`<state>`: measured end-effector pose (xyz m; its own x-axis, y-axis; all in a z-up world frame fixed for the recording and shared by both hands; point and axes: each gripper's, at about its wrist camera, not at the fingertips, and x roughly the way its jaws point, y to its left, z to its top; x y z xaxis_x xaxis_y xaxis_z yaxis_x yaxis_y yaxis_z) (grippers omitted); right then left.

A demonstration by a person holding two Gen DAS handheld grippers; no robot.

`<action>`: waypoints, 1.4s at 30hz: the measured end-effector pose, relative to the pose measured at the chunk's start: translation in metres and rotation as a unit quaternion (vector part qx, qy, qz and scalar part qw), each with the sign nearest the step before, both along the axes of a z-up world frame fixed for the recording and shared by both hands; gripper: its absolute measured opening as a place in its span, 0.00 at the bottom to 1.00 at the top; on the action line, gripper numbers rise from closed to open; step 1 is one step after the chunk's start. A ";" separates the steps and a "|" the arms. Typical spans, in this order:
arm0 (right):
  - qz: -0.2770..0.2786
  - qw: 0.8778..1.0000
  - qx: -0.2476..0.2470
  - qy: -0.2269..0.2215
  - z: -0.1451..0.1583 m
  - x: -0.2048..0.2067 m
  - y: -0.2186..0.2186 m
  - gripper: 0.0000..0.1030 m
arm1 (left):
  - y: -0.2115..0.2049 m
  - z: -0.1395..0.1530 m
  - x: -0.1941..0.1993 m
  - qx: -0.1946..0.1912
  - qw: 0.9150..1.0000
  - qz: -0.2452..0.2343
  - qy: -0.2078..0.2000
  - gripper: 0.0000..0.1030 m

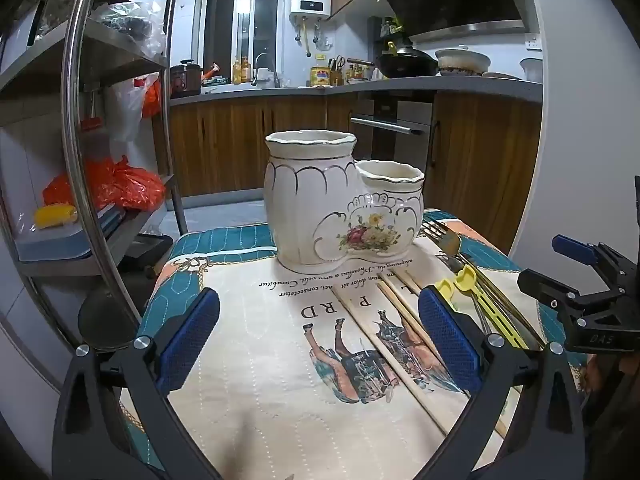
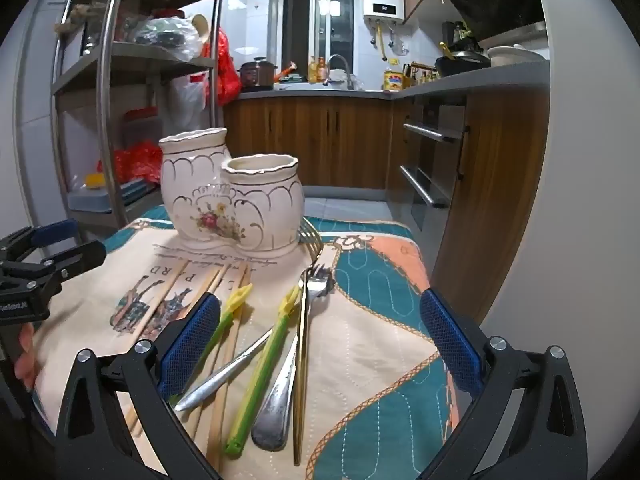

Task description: Organize utensils

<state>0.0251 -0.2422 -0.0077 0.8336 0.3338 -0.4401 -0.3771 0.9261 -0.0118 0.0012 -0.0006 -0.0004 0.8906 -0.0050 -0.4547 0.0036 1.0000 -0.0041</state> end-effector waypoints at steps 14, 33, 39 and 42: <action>0.000 1.000 -0.005 -0.002 0.000 0.000 -0.001 0.96 | -0.001 0.003 -0.004 -0.001 1.000 0.001 -0.007 0.95; 0.000 1.000 -0.005 -0.001 0.000 0.000 -0.002 0.96 | 0.000 0.003 -0.004 -0.001 1.000 0.001 -0.007 0.95; 0.001 1.000 -0.005 -0.001 0.000 0.000 0.000 0.96 | 0.000 0.003 -0.004 -0.001 1.000 0.000 -0.007 0.95; 0.001 1.000 -0.004 -0.001 0.000 0.000 0.000 0.96 | 0.000 0.003 -0.004 -0.001 1.000 0.001 -0.006 0.95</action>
